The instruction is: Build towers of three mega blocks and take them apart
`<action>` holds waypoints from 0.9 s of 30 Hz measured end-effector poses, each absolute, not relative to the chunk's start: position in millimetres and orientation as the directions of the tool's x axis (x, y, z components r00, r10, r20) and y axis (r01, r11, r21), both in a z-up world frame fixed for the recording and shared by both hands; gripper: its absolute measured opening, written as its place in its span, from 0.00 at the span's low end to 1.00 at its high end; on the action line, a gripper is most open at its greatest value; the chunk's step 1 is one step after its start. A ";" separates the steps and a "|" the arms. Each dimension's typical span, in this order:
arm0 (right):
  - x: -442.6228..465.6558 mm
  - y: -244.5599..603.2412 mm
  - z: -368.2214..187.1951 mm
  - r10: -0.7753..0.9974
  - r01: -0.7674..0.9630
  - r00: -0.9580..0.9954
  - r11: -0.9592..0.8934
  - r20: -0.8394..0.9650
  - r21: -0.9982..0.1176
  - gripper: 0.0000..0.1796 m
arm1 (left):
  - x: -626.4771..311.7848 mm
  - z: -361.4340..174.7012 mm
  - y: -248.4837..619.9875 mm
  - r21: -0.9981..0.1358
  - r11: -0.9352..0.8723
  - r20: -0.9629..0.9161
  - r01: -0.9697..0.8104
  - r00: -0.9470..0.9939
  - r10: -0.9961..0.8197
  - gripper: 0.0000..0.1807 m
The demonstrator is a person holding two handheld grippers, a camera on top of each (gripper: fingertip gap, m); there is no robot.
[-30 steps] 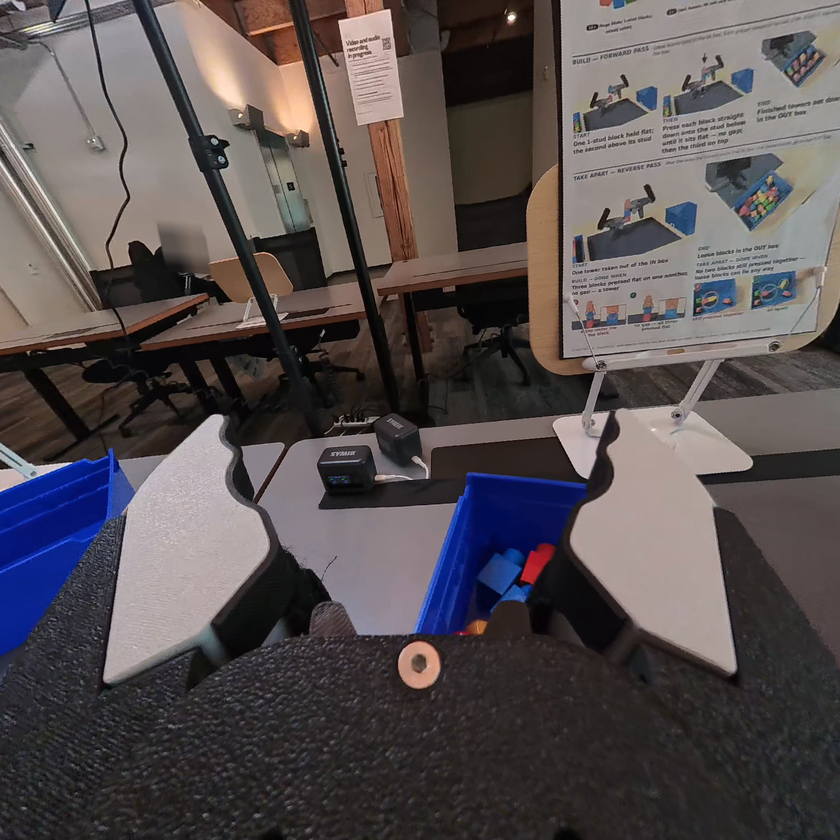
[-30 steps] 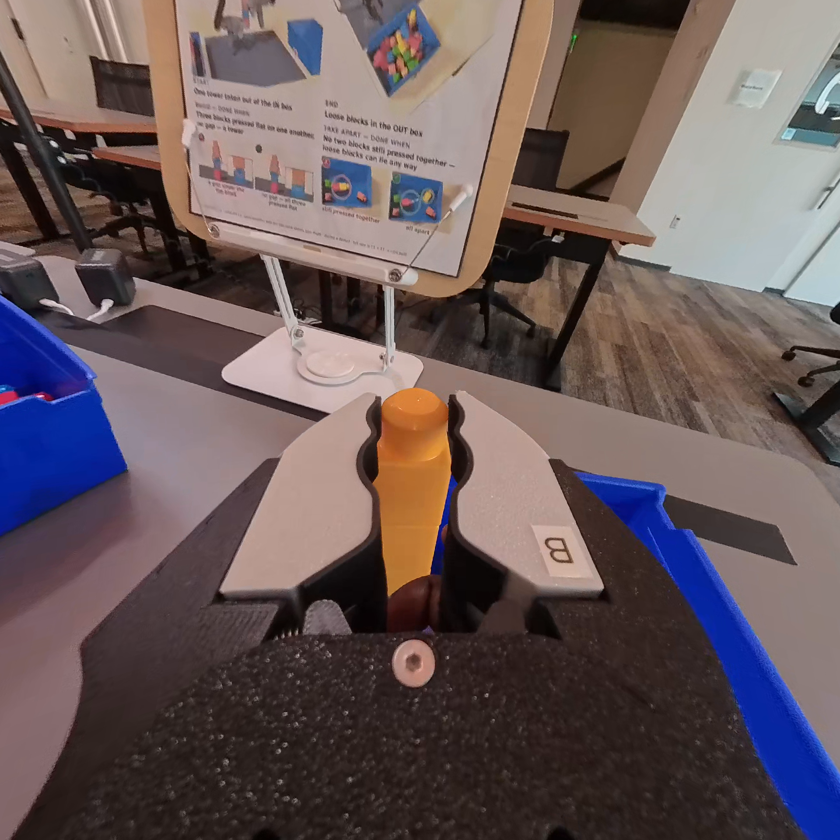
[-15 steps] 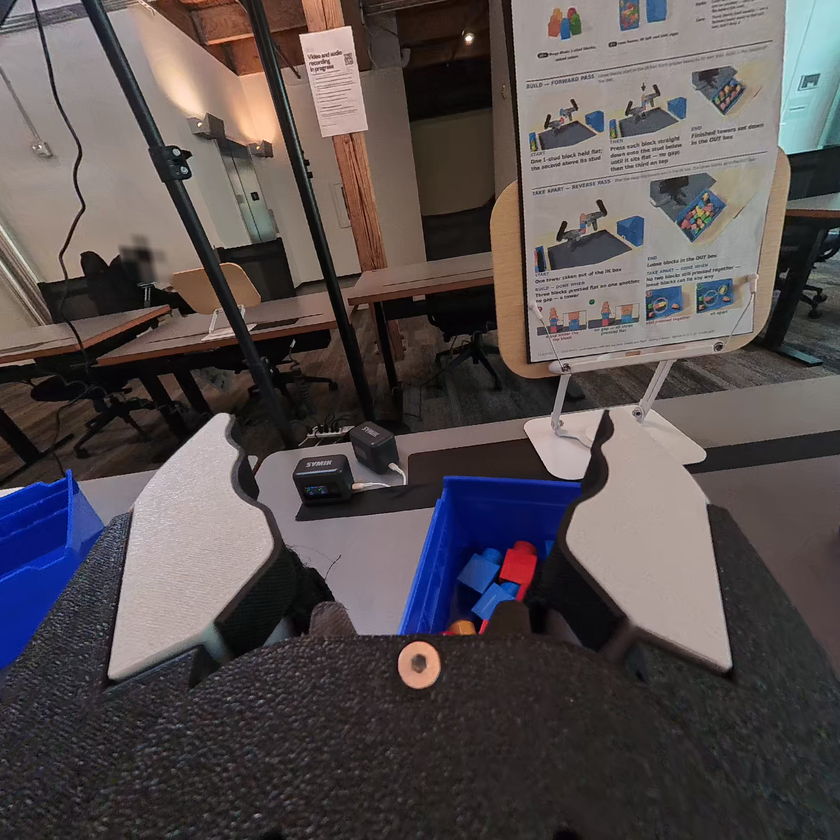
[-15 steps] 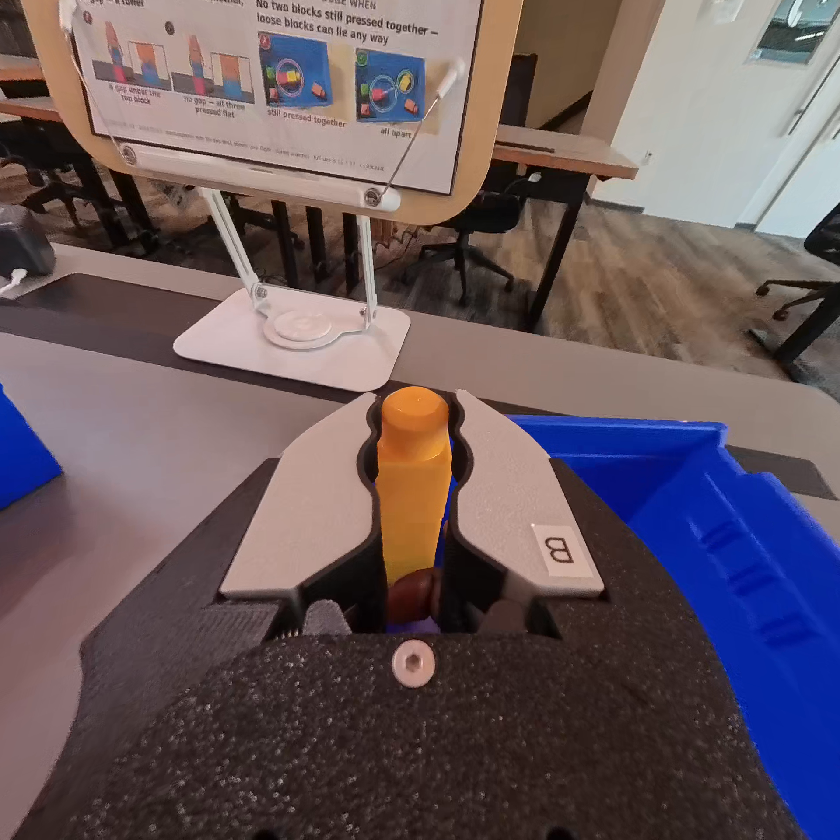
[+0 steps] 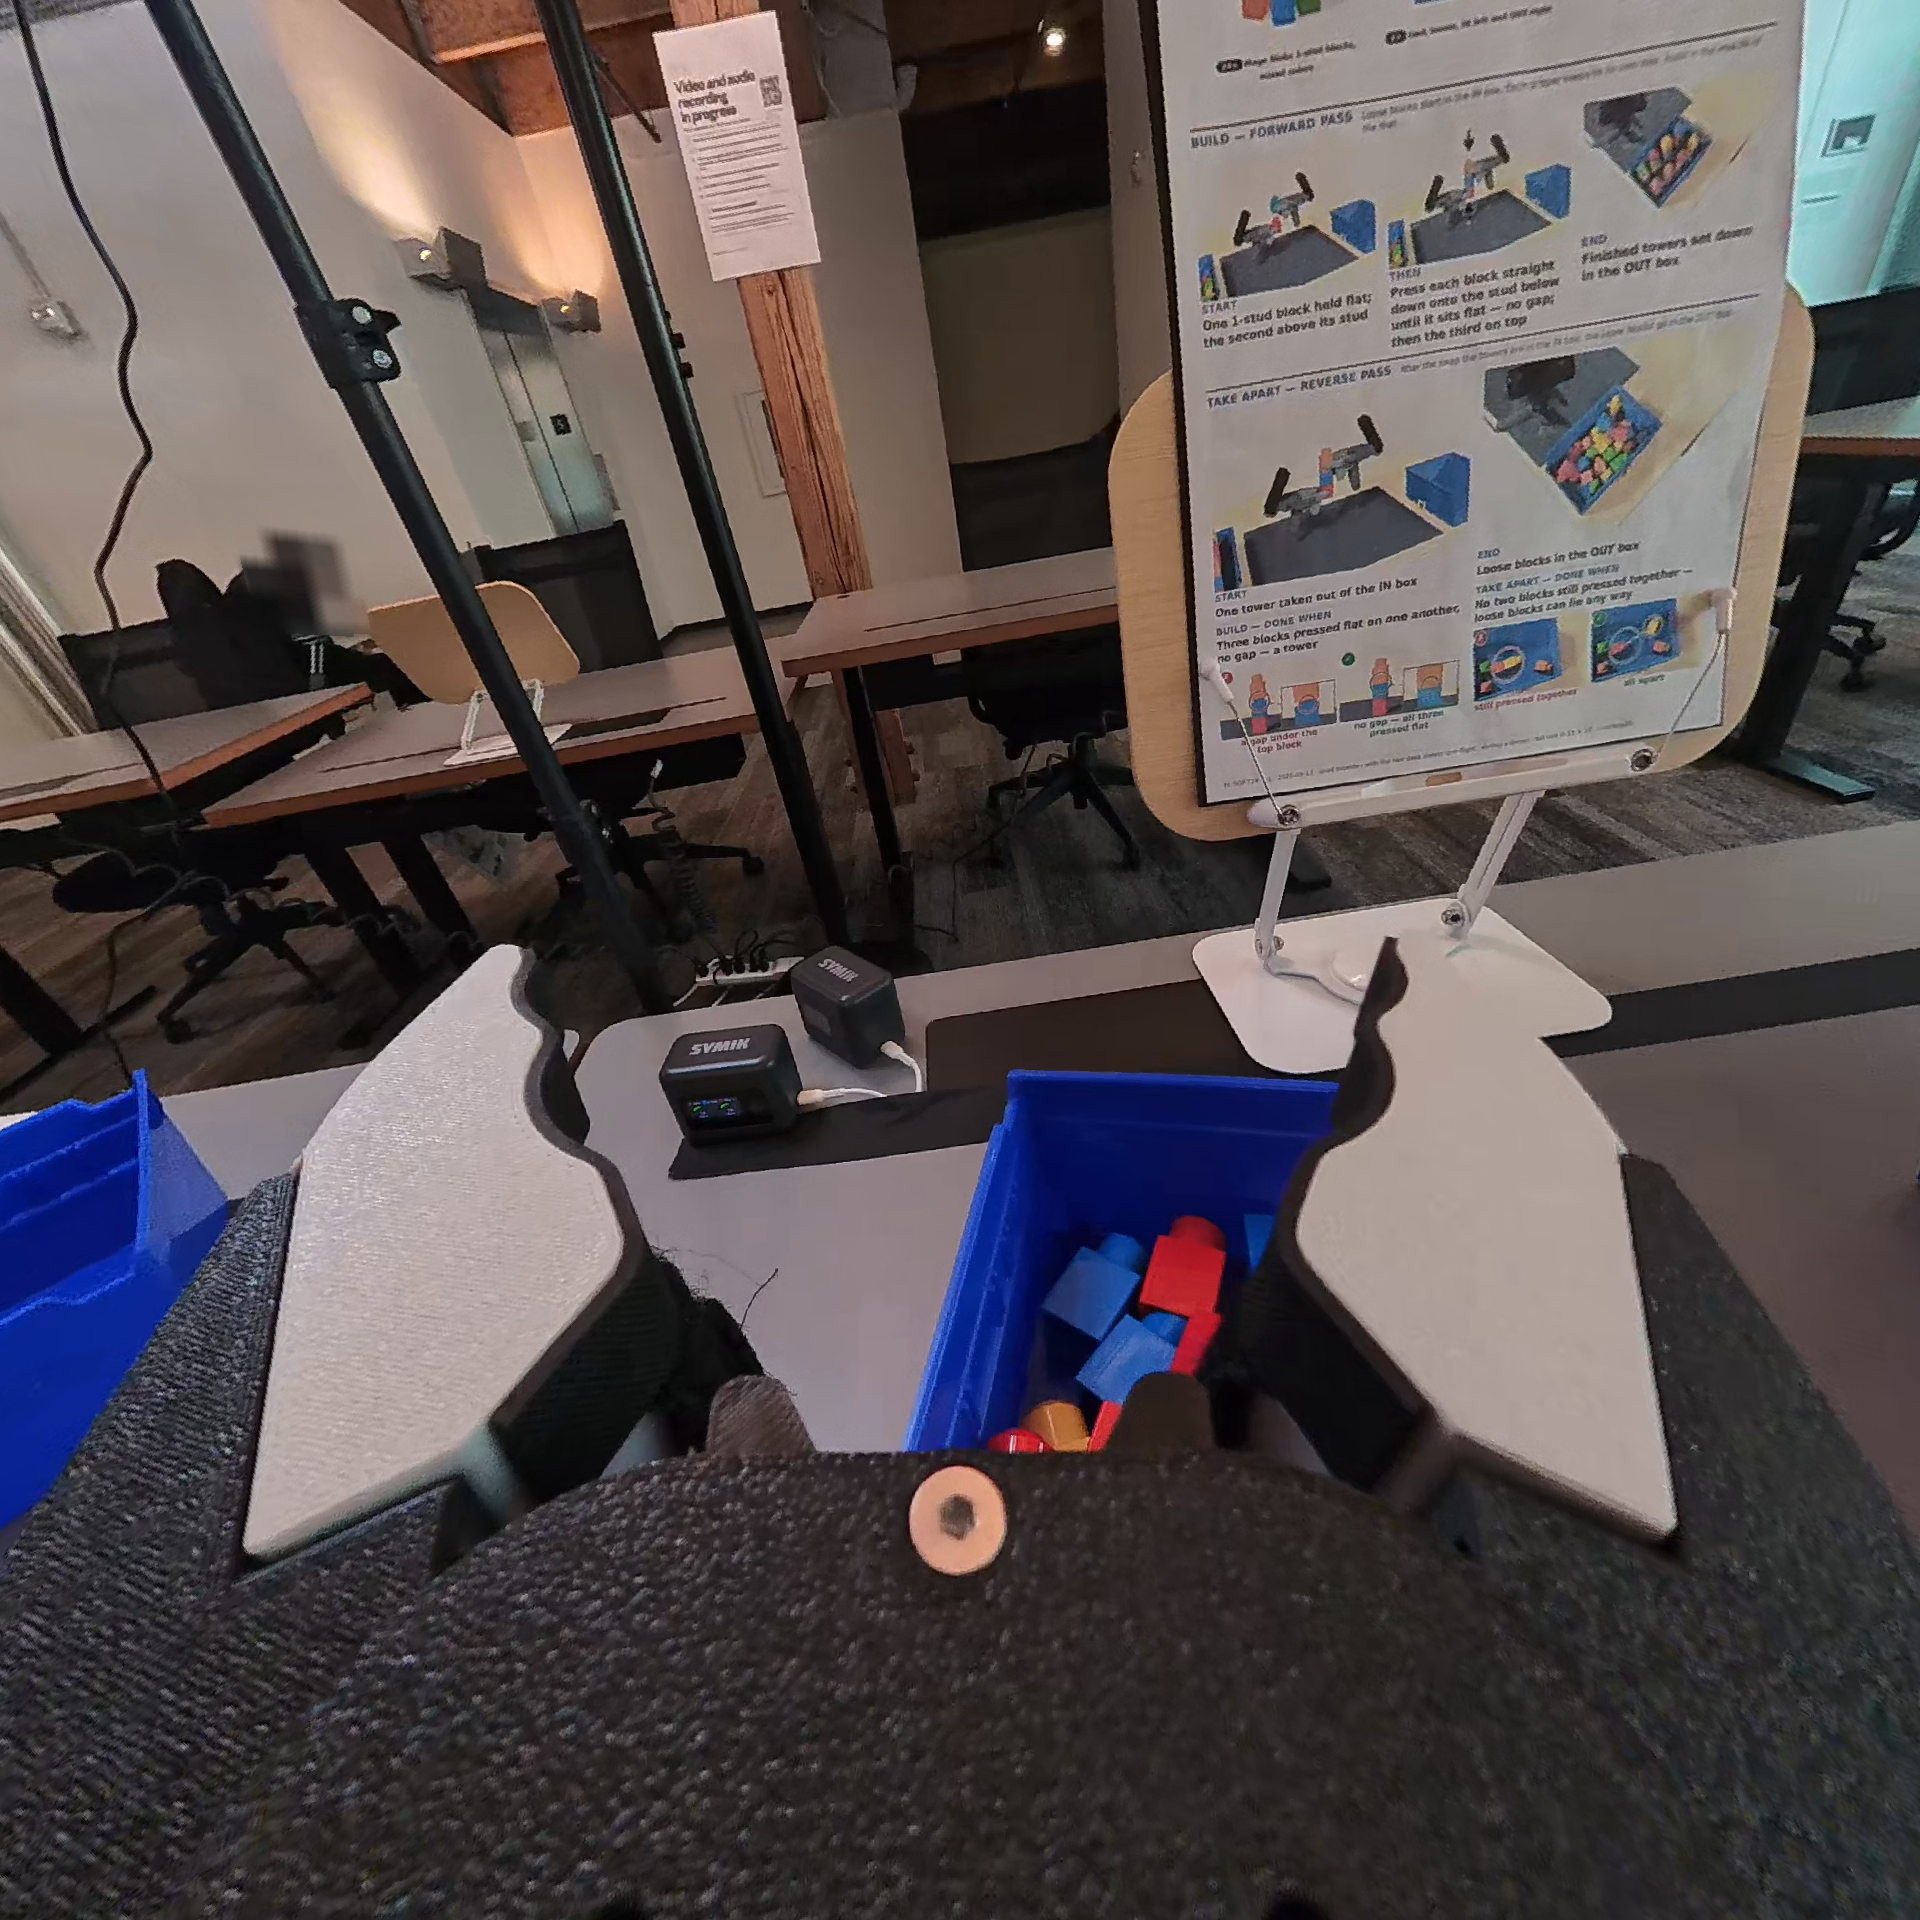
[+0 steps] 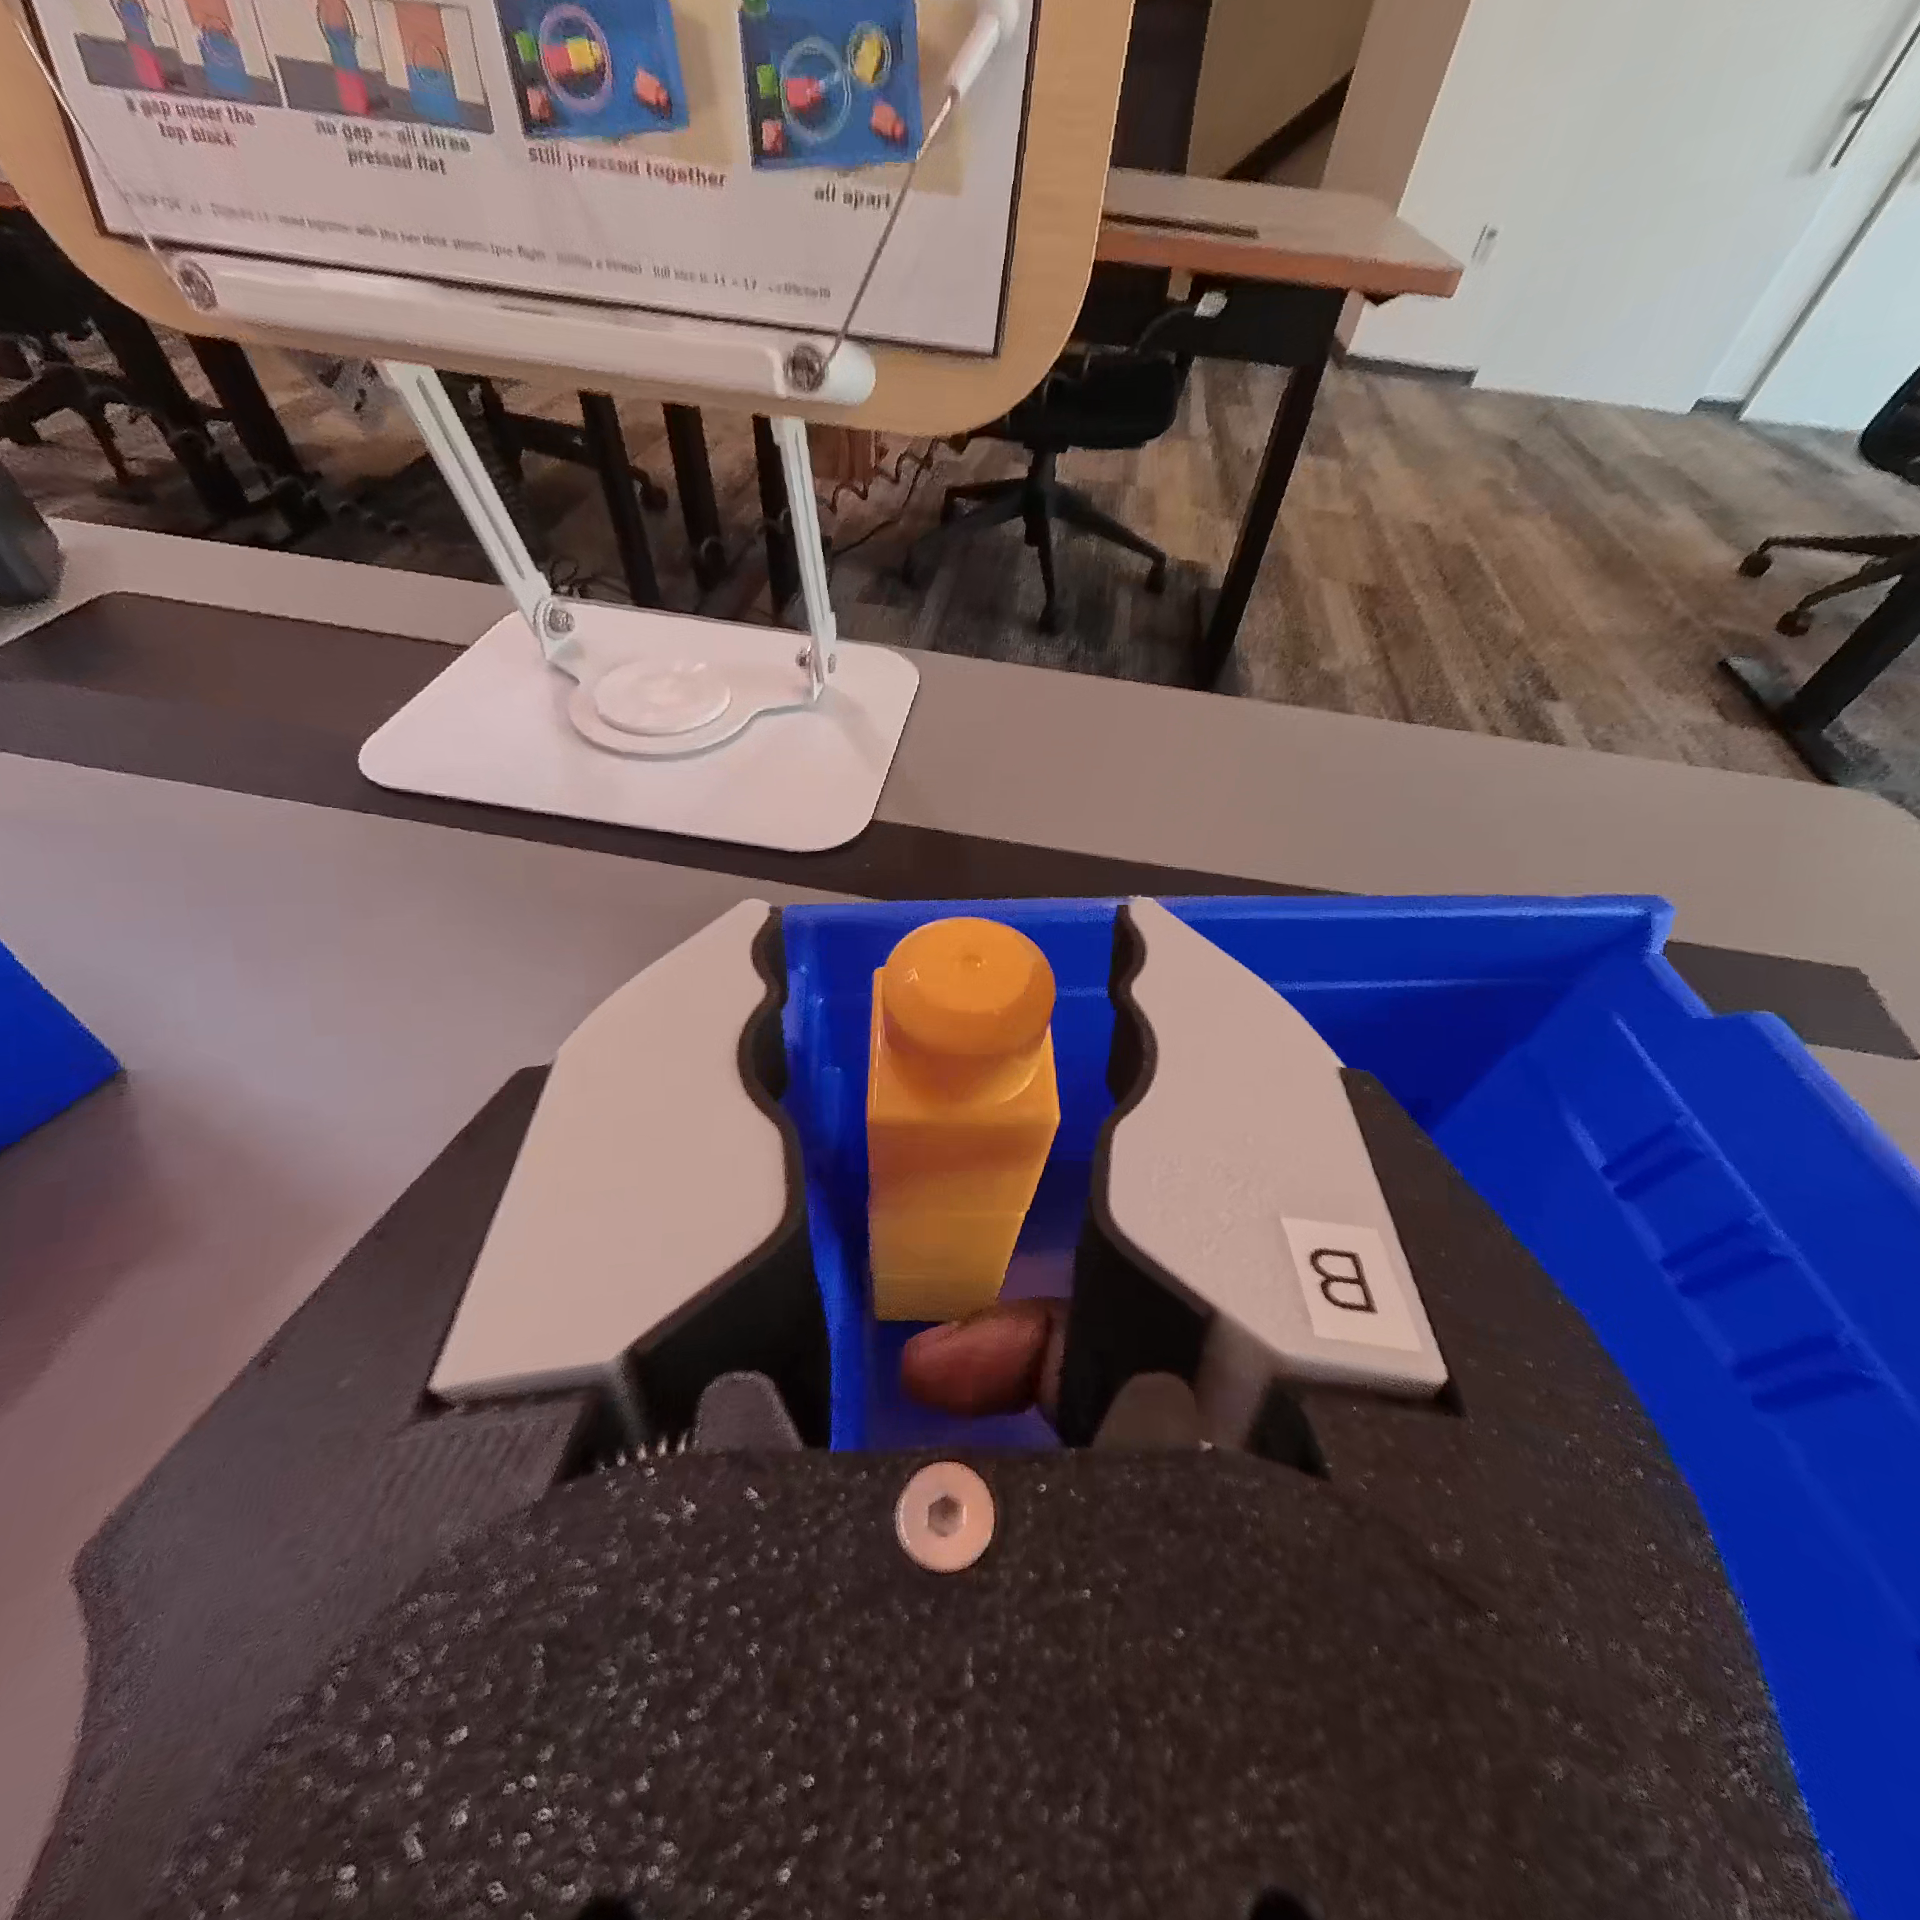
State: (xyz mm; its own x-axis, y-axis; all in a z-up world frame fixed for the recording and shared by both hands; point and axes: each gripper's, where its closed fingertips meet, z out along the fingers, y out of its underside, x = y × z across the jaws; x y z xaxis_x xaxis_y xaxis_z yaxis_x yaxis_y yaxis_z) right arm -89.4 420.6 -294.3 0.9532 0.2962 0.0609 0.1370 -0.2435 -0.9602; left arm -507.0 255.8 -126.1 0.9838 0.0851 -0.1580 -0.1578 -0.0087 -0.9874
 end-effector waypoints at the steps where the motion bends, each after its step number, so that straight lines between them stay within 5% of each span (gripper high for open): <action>1: -88.4 420.4 -290.4 0.285 0.139 0.956 -0.222 0.072 -0.965 0.36 | -506.6 -126.0 256.2 -0.987 -0.008 -0.158 -0.157 0.984 0.085 0.78; 6: -81.9 416.1 -257.2 0.210 0.108 0.973 -0.051 0.095 -0.993 0.57 | -506.9 -115.3 257.3 -0.992 0.070 -0.096 -0.102 0.991 0.090 0.81; 10: -64.0 403.7 -211.7 0.087 0.036 0.995 0.195 0.053 -0.980 0.70 | -530.2 -62.5 229.3 -0.878 0.475 0.165 0.064 0.971 0.175 0.81; 13: -55.4 396.9 -197.3 0.080 -0.040 0.997 0.271 -0.019 -0.962 0.74 | -544.0 -51.0 209.8 -0.828 0.560 0.172 -0.016 0.944 0.282 0.81; 16: -53.3 392.0 -187.5 0.097 -0.073 0.994 0.303 -0.046 -0.950 0.76 | -525.2 -61.2 224.5 -0.890 0.427 -0.056 -0.162 0.967 0.249 0.81; 18: -58.0 386.9 -177.3 0.132 -0.078 0.991 0.326 -0.037 -0.942 0.76 | -482.2 -95.8 244.4 -0.945 0.253 -0.228 -0.208 0.972 -0.050 0.67; 20: -66.3 378.6 -163.6 0.195 -0.102 0.980 0.363 -0.031 -0.926 0.74 | -454.2 -135.2 254.1 -0.964 0.093 -0.264 -0.248 0.926 -0.268 0.68; 24: -92.7 357.3 -138.9 0.466 -0.298 0.878 0.358 -0.107 -0.885 0.63 | -472.5 -178.8 274.6 -0.891 -0.140 -0.406 -0.432 0.896 -0.181 0.51; 27: -120.1 338.8 -131.5 0.693 -0.419 0.702 0.221 -0.161 -0.881 0.58 | -453.6 -232.4 261.6 -0.759 -0.311 -0.429 -0.572 0.798 -0.423 0.43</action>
